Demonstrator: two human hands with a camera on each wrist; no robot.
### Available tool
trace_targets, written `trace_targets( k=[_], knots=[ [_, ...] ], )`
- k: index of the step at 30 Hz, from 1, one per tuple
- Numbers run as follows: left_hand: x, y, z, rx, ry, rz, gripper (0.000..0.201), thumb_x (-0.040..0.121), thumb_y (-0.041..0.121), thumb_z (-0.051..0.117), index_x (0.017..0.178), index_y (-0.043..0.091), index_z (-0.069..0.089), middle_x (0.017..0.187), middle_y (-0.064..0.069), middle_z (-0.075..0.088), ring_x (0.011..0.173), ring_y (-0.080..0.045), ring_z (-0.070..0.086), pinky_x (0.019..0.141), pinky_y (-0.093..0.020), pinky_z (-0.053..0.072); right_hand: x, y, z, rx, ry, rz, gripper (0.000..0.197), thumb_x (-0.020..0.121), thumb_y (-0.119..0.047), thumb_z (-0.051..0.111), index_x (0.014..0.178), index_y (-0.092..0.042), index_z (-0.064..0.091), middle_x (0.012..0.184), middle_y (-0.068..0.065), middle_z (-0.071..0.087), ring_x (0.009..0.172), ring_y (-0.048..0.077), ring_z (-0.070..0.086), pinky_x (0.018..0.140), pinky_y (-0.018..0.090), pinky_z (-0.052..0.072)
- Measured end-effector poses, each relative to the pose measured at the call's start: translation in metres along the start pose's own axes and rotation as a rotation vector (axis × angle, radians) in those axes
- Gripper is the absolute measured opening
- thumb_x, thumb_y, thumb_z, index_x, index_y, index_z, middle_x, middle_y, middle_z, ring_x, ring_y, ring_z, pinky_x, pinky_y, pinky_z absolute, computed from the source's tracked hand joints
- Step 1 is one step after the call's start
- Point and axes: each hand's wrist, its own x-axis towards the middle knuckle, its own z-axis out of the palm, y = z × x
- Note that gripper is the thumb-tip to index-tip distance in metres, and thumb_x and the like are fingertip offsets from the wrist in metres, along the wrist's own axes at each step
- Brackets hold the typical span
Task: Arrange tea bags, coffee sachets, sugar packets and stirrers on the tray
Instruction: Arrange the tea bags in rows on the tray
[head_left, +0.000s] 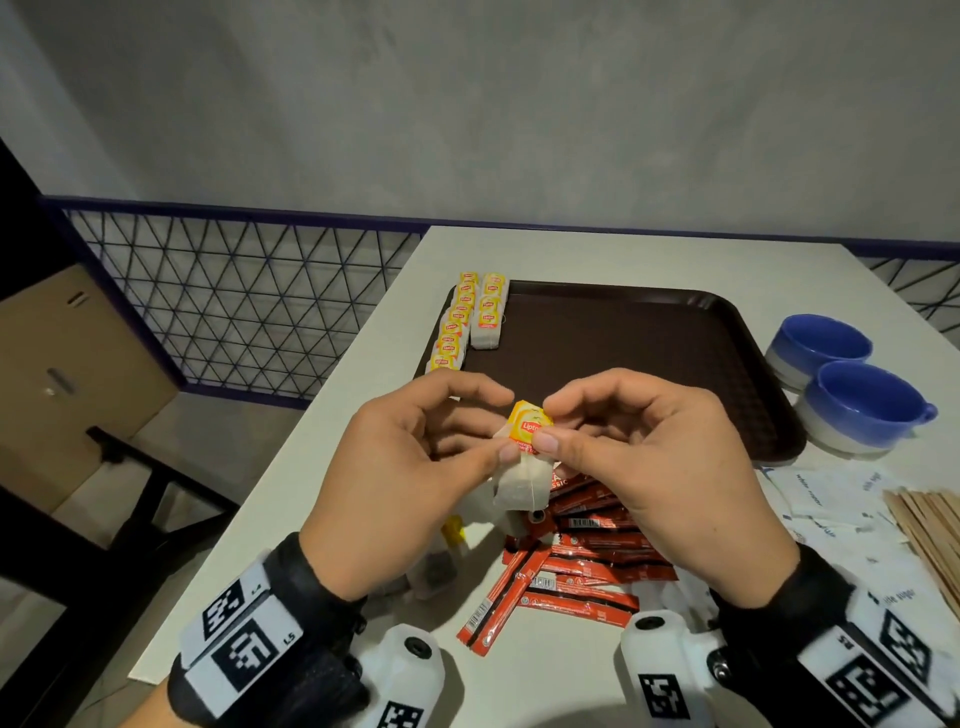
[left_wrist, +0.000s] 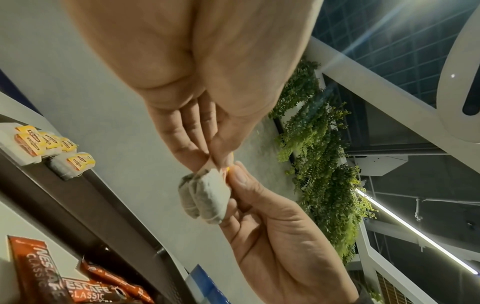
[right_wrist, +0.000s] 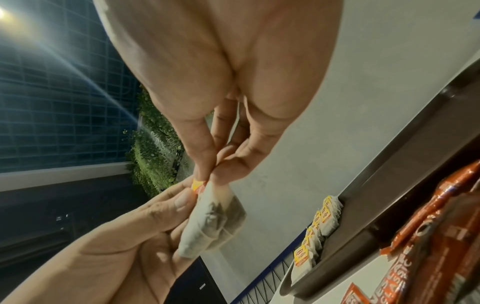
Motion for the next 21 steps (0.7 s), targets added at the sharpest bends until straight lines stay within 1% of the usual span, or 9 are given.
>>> trace_targets(
  k=[3, 6, 8, 10, 11, 13, 15, 17, 21],
  knots=[
    [0.0004, 0.0000, -0.0004, -0.018, 0.000, 0.002, 0.032, 0.081, -0.008, 0.078, 0.107, 0.011, 0.075, 0.088, -0.006, 0.080, 0.084, -0.019, 0.077, 0.078, -0.024, 0.060, -0.0007, -0.0007, -0.0003, -0.025, 0.010, -0.016, 0.019, 0.080, -0.010, 0.087, 0.093, -0.024, 0.082, 0.088, -0.006, 0.078, 0.080, 0.008, 0.073, 0.072, 0.018, 0.057],
    [-0.0003, 0.0007, 0.0000, -0.010, 0.017, 0.007, 0.030, 0.079, -0.007, 0.079, 0.103, 0.011, 0.077, 0.087, -0.004, 0.080, 0.083, -0.017, 0.077, 0.076, -0.024, 0.061, -0.0013, -0.0018, -0.0007, -0.043, 0.027, -0.035, 0.021, 0.080, -0.011, 0.087, 0.095, -0.024, 0.082, 0.093, -0.009, 0.078, 0.088, 0.009, 0.074, 0.077, 0.017, 0.057],
    [-0.0008, 0.0015, -0.0004, -0.015, 0.013, 0.006, 0.036, 0.080, -0.007, 0.078, 0.110, 0.013, 0.076, 0.087, -0.007, 0.079, 0.083, -0.021, 0.077, 0.077, -0.027, 0.062, -0.0015, -0.0026, -0.0013, -0.029, 0.002, -0.022, 0.022, 0.082, -0.011, 0.085, 0.099, -0.024, 0.082, 0.095, -0.010, 0.079, 0.092, 0.009, 0.075, 0.080, 0.019, 0.059],
    [-0.0007, 0.0015, -0.0016, -0.007, -0.013, 0.006, 0.046, 0.082, -0.006, 0.078, 0.120, 0.019, 0.075, 0.088, -0.011, 0.078, 0.084, -0.025, 0.076, 0.079, -0.029, 0.062, -0.0018, -0.0037, -0.0017, -0.028, -0.026, -0.012, 0.022, 0.083, -0.011, 0.084, 0.100, -0.025, 0.082, 0.095, -0.009, 0.080, 0.093, 0.011, 0.076, 0.083, 0.023, 0.061],
    [-0.0002, 0.0018, -0.0020, 0.005, -0.028, 0.007, 0.048, 0.082, -0.005, 0.078, 0.123, 0.022, 0.075, 0.089, -0.011, 0.077, 0.085, -0.026, 0.076, 0.081, -0.029, 0.061, -0.0020, -0.0041, -0.0021, -0.030, -0.032, -0.013, 0.021, 0.083, -0.011, 0.084, 0.099, -0.025, 0.082, 0.095, -0.009, 0.080, 0.093, 0.011, 0.077, 0.084, 0.024, 0.061],
    [0.0003, 0.0027, -0.0027, 0.022, -0.057, 0.002, 0.047, 0.083, -0.005, 0.077, 0.120, 0.023, 0.076, 0.091, -0.008, 0.078, 0.087, -0.023, 0.076, 0.082, -0.027, 0.061, -0.0022, -0.0054, -0.0030, -0.038, -0.036, -0.014, 0.020, 0.083, -0.012, 0.083, 0.098, -0.025, 0.082, 0.094, -0.009, 0.080, 0.092, 0.011, 0.077, 0.084, 0.025, 0.061],
    [0.0006, 0.0043, -0.0035, 0.030, -0.079, -0.001, 0.042, 0.082, -0.005, 0.077, 0.115, 0.021, 0.078, 0.094, -0.006, 0.079, 0.089, -0.021, 0.077, 0.082, -0.026, 0.061, -0.0023, -0.0067, -0.0039, -0.047, -0.039, -0.013, 0.019, 0.083, -0.012, 0.083, 0.098, -0.024, 0.083, 0.094, -0.010, 0.080, 0.092, 0.009, 0.077, 0.085, 0.023, 0.060],
    [0.0008, 0.0059, -0.0047, 0.041, -0.083, 0.001, 0.039, 0.082, -0.005, 0.078, 0.112, 0.019, 0.078, 0.095, -0.006, 0.080, 0.090, -0.022, 0.077, 0.082, -0.027, 0.061, -0.0024, -0.0077, -0.0044, -0.064, -0.041, -0.017, 0.019, 0.083, -0.014, 0.083, 0.098, -0.025, 0.083, 0.095, -0.011, 0.080, 0.093, 0.008, 0.076, 0.085, 0.023, 0.060],
    [0.0015, 0.0080, -0.0054, 0.034, -0.071, 0.005, 0.035, 0.079, -0.007, 0.080, 0.107, 0.015, 0.079, 0.091, -0.008, 0.079, 0.085, -0.024, 0.077, 0.080, -0.028, 0.062, -0.0022, -0.0087, -0.0037, -0.068, -0.036, -0.035, 0.018, 0.084, -0.015, 0.083, 0.099, -0.026, 0.083, 0.095, -0.010, 0.080, 0.094, 0.010, 0.076, 0.086, 0.024, 0.060]
  ],
)
